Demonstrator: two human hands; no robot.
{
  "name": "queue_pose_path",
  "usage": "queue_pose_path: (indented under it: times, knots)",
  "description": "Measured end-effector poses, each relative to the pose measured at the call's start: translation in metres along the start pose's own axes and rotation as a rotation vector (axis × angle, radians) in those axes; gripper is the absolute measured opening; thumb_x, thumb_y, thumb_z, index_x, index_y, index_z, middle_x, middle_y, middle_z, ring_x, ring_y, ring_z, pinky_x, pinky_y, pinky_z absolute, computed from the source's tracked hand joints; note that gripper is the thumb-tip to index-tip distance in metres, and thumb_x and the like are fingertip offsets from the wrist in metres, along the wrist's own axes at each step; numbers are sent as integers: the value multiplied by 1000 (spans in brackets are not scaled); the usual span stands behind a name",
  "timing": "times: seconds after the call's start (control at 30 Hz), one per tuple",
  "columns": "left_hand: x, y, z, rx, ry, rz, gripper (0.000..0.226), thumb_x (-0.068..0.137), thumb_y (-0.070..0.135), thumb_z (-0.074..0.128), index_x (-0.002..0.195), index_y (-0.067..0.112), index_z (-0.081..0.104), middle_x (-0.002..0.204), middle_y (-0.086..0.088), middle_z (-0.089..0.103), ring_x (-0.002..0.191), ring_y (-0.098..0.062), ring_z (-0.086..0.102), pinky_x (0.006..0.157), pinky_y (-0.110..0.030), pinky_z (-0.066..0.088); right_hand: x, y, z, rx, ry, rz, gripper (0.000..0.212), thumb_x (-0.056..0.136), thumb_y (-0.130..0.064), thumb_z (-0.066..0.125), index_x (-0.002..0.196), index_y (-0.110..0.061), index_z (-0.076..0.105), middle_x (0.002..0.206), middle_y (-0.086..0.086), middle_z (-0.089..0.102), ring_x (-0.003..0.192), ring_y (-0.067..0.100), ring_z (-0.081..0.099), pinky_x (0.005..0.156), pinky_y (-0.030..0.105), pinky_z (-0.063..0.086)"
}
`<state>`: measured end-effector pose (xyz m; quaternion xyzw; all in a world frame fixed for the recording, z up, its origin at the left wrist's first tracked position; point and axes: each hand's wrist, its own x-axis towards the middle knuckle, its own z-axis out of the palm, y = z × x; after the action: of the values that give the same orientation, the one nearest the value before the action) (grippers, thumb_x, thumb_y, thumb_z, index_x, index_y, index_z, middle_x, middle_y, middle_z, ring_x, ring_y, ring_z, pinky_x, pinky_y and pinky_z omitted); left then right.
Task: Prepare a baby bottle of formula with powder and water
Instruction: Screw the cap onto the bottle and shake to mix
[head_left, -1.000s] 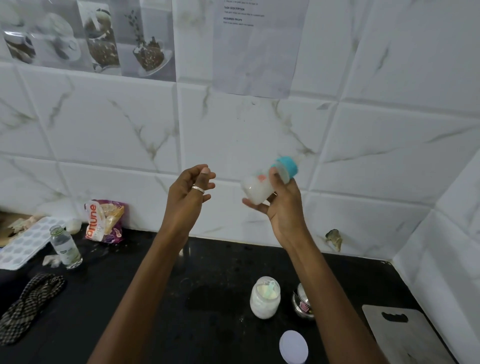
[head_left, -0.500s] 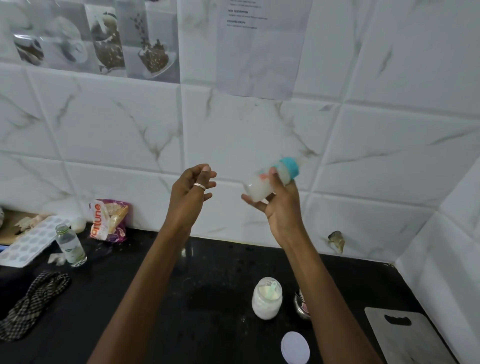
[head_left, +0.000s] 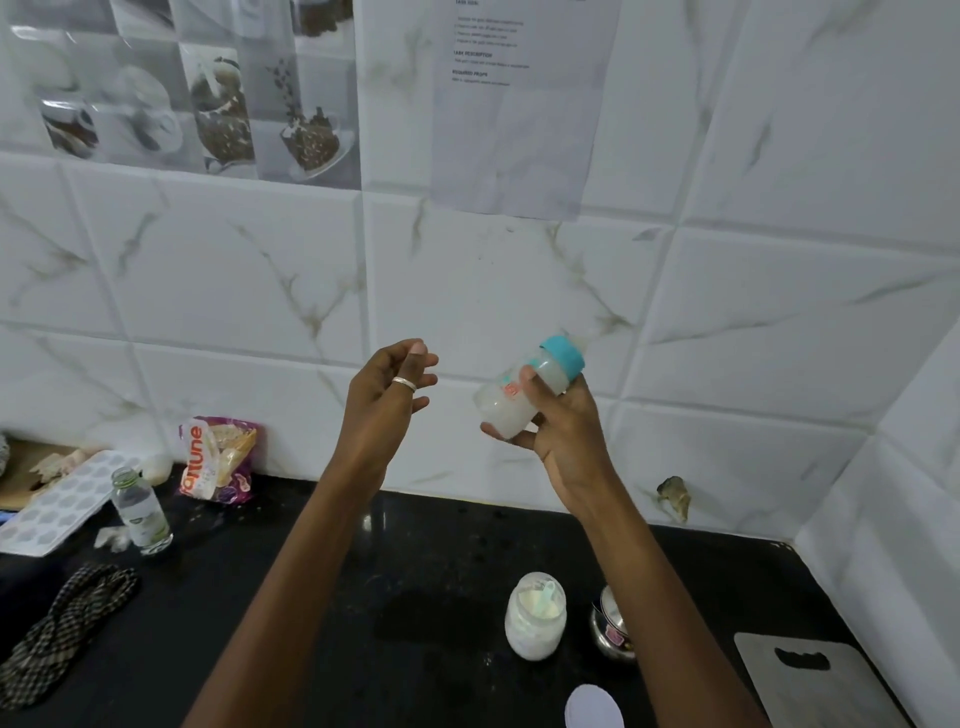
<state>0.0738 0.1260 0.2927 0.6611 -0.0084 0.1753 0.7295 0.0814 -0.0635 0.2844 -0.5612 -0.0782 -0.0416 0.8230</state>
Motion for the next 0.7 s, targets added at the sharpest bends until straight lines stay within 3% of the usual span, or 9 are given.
queue_pose_path:
  times: [0.07,0.2,0.33,0.47,0.63,0.7]
  knots:
    - [0,0,0,-3,-6,5,24,105,41,56,122,28,65,111,10,75,99,-5,73,92,-32,59,2,-2,-1,131,81,-20,64,92,-28,73,146,-15,42,129,16,57,120,36,64,86,64,59]
    - [2,4,-1,2,-1,12,25,105,42,56,123,27,65,111,10,75,98,-3,73,93,-32,60,3,0,-5,-46,-7,14,68,84,-35,76,143,-18,45,133,17,56,122,39,63,83,64,60]
    - [2,7,-1,-3,-5,18,27,105,42,55,124,26,65,111,11,75,100,-4,73,92,-31,59,5,-5,-8,171,93,-37,66,91,-32,75,147,-14,44,133,18,58,121,37,65,82,60,60]
    - [1,8,1,2,-8,19,24,105,41,55,122,27,65,111,11,75,102,-7,72,91,-30,59,-1,-1,-4,-99,-50,28,63,85,-35,80,138,-20,48,125,11,58,121,35,62,84,63,60]
    - [-2,8,2,-11,-18,21,22,105,41,56,120,29,66,110,11,75,98,-3,73,91,-30,59,0,-4,-6,117,86,5,74,82,-35,81,144,-15,45,132,17,58,123,39,63,83,62,60]
    - [-1,7,0,-8,-16,23,22,105,41,55,121,29,66,109,12,76,99,-4,73,90,-29,59,-1,-2,-6,-44,-1,25,72,80,-40,82,139,-21,47,132,15,58,124,38,62,84,62,60]
